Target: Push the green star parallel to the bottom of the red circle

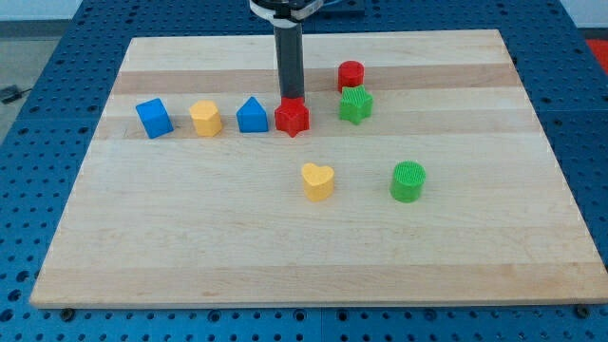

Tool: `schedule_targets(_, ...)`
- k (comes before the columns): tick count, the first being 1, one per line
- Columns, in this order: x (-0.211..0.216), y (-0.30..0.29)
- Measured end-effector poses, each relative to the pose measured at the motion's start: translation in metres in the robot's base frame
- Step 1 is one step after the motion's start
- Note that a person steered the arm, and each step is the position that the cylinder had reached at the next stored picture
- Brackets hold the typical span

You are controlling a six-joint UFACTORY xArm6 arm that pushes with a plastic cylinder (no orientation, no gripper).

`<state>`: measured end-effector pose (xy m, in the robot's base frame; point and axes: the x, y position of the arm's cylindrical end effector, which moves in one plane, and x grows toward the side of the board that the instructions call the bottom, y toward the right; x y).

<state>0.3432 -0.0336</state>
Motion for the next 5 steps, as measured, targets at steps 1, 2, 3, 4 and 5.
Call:
schedule_targets(1, -0.001, 0.010)
schedule_targets(2, -0.001, 0.051)
schedule_targets(3, -0.013, 0.082)
schedule_targets(4, -0.022, 0.111)
schedule_targets(5, -0.021, 0.156)
